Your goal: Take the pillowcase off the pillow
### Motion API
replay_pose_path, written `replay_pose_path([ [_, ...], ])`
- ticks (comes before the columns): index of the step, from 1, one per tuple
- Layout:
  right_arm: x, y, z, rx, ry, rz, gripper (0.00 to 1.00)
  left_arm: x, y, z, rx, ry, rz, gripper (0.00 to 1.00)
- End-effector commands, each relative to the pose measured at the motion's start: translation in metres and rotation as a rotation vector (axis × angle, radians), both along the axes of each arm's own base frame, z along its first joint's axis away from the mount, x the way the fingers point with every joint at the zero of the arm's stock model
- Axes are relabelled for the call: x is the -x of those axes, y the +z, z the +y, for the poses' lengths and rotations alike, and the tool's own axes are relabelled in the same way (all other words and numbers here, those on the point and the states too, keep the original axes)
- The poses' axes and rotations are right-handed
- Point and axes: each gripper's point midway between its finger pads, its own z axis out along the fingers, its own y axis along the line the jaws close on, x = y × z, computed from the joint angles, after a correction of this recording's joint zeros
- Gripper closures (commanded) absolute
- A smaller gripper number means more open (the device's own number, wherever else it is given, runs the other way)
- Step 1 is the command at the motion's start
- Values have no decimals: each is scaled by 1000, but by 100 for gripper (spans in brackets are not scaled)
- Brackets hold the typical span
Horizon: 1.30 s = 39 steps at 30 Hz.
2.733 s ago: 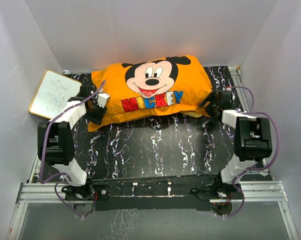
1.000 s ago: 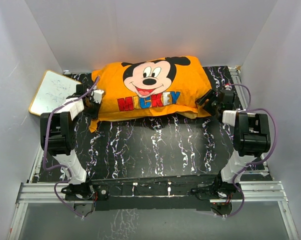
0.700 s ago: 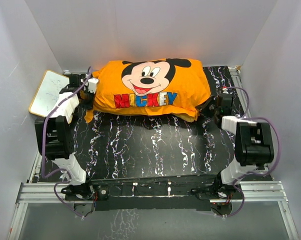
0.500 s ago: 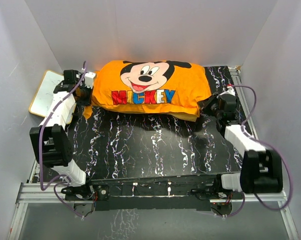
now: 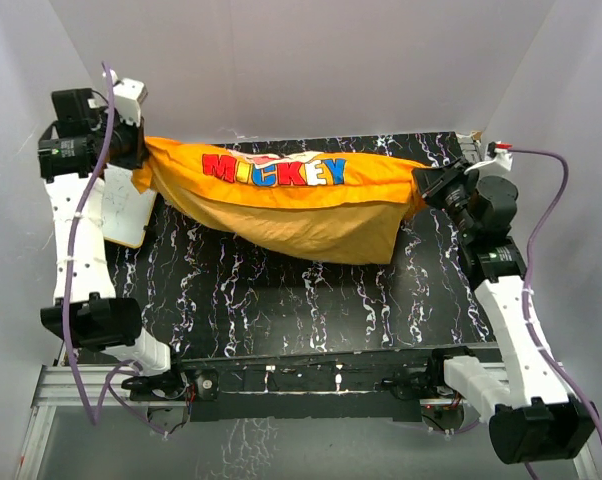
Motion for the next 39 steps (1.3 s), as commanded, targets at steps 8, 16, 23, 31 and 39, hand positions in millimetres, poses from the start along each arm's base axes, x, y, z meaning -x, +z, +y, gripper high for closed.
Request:
replay_pose_path([
  [8, -5, 123, 3, -45, -25, -134, 92, 10, 100, -22, 33, -49, -206, 100],
  [16, -114, -44, 4, 36, -53, 260, 92, -112, -52, -53, -213, -66, -19, 100],
  [23, -159, -66, 1, 98, -34, 338, 57, -177, -13, -72, -245, -46, -149, 19],
  [31, -144, -38, -22, 82, -66, 288, 27, -80, -28, -149, -292, -389, -125, 3],
  [39, -80, -71, -16, 51, -38, 343, 26, -11, -73, -208, -183, -625, 78, 3],
])
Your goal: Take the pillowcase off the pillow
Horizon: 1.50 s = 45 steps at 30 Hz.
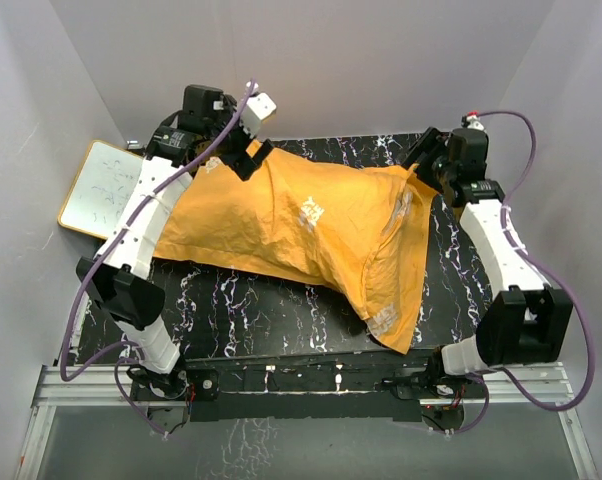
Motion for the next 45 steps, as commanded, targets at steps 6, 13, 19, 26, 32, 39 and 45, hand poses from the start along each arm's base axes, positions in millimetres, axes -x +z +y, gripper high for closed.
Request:
replay_pose_path([
  [6, 53, -44, 9, -27, 46, 70, 32, 67, -132, -19, -124, -132, 298, 5],
  [13, 72, -93, 4, -15, 22, 171, 40, 55, -183, 39, -340, 84, 238, 22],
  [19, 79, -95, 16, -75, 59, 138, 43, 41, -188, 78, -394, 208, 245, 41],
  [26, 78, -92, 49, -199, 206, 107, 49, 38, -118, 33, -216, 39, 185, 12],
  [32, 76, -95, 102, -222, 343, 109, 53, 57, -55, -28, -124, -142, 197, 6],
  [39, 84, -97, 148, -253, 428, 122, 65, 91, -71, -98, -121, -306, 256, 4],
  [45, 97, -97, 161, -308, 487, 104, 45, 129, -116, -143, -125, -408, 423, 3],
])
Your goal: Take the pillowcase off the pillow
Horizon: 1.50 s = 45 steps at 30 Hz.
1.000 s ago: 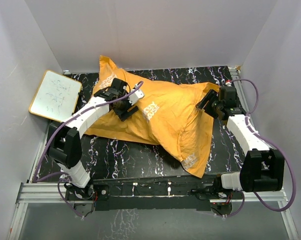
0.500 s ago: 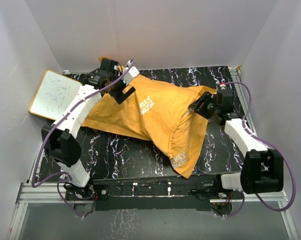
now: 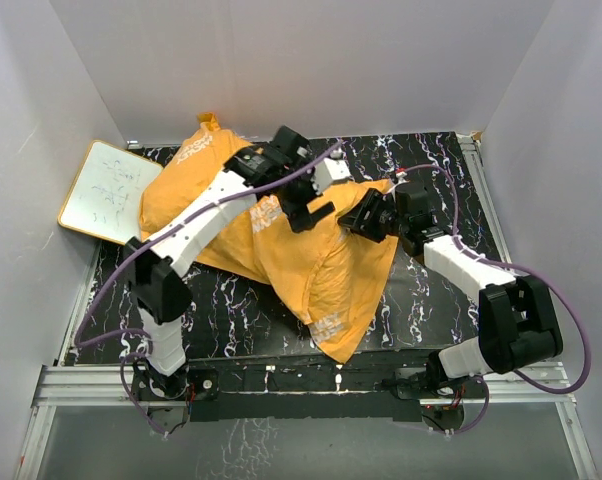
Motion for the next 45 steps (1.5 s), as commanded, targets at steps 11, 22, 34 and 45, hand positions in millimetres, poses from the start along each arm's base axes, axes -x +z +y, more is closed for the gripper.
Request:
replay_pose_path([
  [11, 25, 23, -22, -19, -66, -127, 39, 34, -61, -47, -21, -45, 139, 4],
  [22, 23, -10, -18, 0, -44, -50, 44, -2, -94, -2, -212, 124, -49, 72],
  [34, 28, -59, -25, 65, -54, 27, 74, -14, 8, 12, -23, 177, -261, 89],
  [45, 35, -20, 2, -42, 42, -69, 81, 39, -40, -28, 22, 48, -1, 6],
])
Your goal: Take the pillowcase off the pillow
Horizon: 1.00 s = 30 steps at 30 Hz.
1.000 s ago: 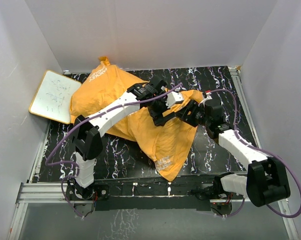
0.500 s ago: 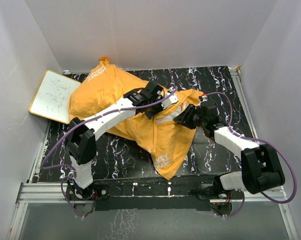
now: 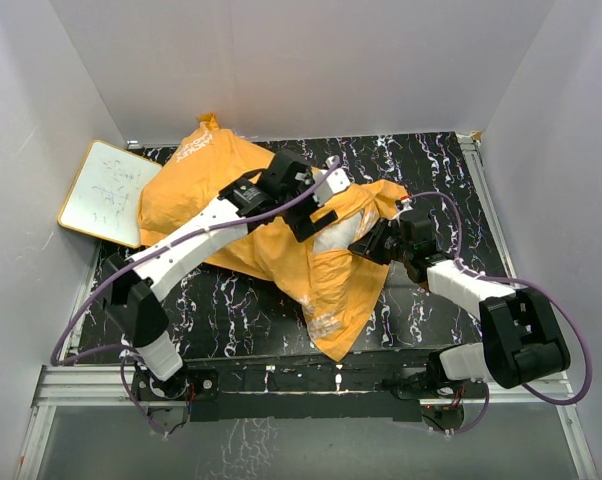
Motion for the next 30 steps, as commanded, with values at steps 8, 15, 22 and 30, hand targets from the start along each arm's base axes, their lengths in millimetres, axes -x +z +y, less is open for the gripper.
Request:
replay_pose_path([
  [8, 7, 37, 31, -108, 101, -103, 85, -16, -55, -40, -118, -34, -20, 6],
  [15, 14, 11, 23, -64, 79, -52, 87, -71, -22, -5, -296, 109, -342, 18],
  [22, 17, -15, 16, -13, 54, -3, 90, -99, 8, 27, -371, 182, -491, 19],
  [30, 22, -37, 10, 31, 53, 37, 92, -145, 45, 67, -432, 295, -662, 20],
])
